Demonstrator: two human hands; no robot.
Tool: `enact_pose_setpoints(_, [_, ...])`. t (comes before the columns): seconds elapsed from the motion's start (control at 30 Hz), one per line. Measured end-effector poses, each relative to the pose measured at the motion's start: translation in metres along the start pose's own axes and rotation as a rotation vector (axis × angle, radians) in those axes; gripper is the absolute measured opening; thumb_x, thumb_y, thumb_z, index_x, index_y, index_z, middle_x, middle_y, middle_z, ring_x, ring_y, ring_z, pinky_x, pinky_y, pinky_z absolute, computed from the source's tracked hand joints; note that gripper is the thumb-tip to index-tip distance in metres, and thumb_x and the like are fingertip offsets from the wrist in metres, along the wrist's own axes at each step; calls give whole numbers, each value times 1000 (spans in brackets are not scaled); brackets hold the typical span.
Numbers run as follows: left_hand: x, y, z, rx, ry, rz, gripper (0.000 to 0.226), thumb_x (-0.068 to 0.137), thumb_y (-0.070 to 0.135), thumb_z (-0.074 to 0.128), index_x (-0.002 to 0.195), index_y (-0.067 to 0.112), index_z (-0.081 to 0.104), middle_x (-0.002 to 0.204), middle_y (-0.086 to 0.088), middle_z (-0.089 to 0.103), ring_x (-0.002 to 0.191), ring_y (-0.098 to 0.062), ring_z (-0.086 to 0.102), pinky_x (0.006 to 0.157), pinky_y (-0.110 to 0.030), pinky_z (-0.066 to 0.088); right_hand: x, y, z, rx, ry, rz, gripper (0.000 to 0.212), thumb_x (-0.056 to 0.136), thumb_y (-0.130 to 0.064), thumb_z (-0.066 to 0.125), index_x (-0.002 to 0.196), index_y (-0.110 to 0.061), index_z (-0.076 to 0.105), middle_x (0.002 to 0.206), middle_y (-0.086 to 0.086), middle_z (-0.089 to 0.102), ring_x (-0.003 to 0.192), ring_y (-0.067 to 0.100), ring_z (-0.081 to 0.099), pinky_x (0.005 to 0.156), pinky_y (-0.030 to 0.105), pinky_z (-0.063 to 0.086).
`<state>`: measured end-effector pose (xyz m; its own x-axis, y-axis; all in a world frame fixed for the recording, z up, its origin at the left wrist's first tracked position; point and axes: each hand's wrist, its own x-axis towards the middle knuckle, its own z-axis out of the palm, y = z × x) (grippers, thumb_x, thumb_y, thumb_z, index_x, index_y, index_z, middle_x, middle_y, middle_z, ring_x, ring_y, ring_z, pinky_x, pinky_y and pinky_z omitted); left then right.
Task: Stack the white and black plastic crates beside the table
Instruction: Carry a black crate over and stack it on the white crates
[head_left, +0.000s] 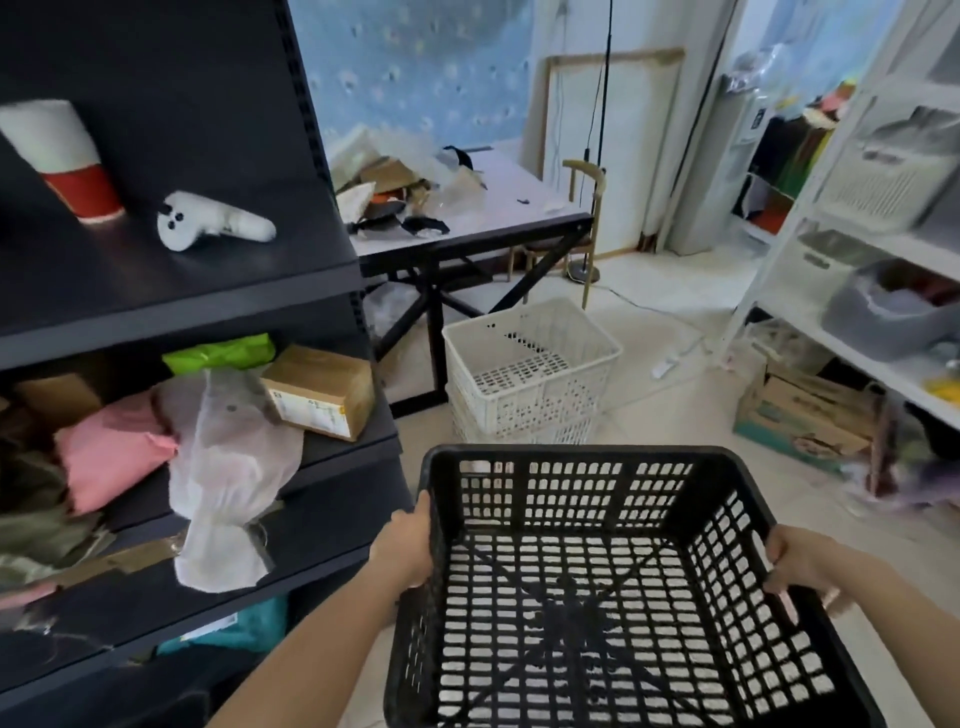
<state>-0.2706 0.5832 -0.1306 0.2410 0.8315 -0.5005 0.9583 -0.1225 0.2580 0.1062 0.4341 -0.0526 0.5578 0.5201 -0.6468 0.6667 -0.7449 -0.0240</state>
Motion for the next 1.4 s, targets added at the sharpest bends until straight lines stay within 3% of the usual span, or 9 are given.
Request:
enact_pose_setpoints(0.07, [26, 24, -15, 19, 3, -14, 94, 83, 18, 59, 153, 24, -3, 135, -20, 48, 121, -34, 52, 95, -41, 51, 29, -8, -35, 24, 2, -19, 28, 81, -12, 68, 99, -11, 46, 78, 1, 44, 63, 14, 47, 54, 27, 49])
enact_pose_setpoints(0.2, [87, 64, -53, 13, 19, -59, 91, 82, 16, 60, 153, 25, 3, 127, -15, 54, 109, -32, 60, 88, -41, 55, 94, -29, -97, -30, 41, -32, 31, 81, -15, 70, 76, -17, 39, 75, -3, 44, 61, 9, 43, 45, 19, 41])
enact_pose_setpoints(0.33, [162, 88, -99, -31, 64, -35, 81, 76, 26, 65, 146, 23, 24, 123, -11, 62, 108, -31, 62, 89, -42, 55, 156, -58, -156, 40, -17, -35, 23, 84, -8, 67, 82, -18, 46, 104, 12, 56, 81, 28, 58, 60, 39, 55])
enact_pose_setpoints(0.6, [252, 139, -187, -52, 179, -64, 77, 85, 11, 61, 150, 15, 20, 135, -16, 54, 120, -33, 55, 92, -36, 49, 312, -122, -273, 8, 33, -199, 28, 74, -7, 76, 70, -14, 49, 89, 16, 63, 87, 36, 64, 76, 44, 55])
enact_pose_setpoints(0.77, [315, 163, -220, -89, 185, -130, 85, 84, 13, 61, 152, 13, 10, 133, -20, 55, 119, -36, 55, 94, -40, 51, 344, -182, -334, 31, 35, -274, 30, 83, 2, 67, 66, -12, 46, 70, 10, 53, 56, 23, 50, 44, 30, 48])
enact_pose_setpoints(0.97, [383, 194, -247, -132, 236, -264, 77, 88, 12, 58, 151, 9, 14, 137, -23, 50, 123, -37, 52, 94, -38, 48, 421, -241, -402, -112, 56, -363, 24, 82, -9, 70, 85, -8, 47, 73, 7, 51, 63, 25, 53, 50, 29, 46])
enact_pose_setpoints(1.1, [426, 199, -255, -137, 265, -317, 75, 88, 11, 58, 151, 12, 17, 132, -21, 55, 117, -35, 57, 89, -38, 50, 460, -279, -432, -268, 96, -452, 28, 84, -16, 68, 95, -8, 44, 85, 6, 52, 84, 23, 50, 48, 22, 38])
enact_pose_setpoints(1.2, [455, 199, -257, -124, 274, -338, 82, 86, 14, 60, 152, 14, 12, 128, -20, 58, 115, -34, 58, 92, -41, 52, 493, -302, -445, -307, 80, -453, 29, 83, -15, 68, 96, -8, 43, 97, 8, 52, 87, 22, 48, 59, 28, 42])
enact_pose_setpoints(1.4, [522, 181, -262, -168, 299, -331, 87, 84, 23, 62, 154, 18, 10, 127, -15, 62, 112, -30, 62, 90, -42, 53, 557, -340, -451, -309, 63, -490, 34, 79, -18, 71, 88, -13, 38, 73, -4, 40, 85, 22, 46, 44, 19, 29])
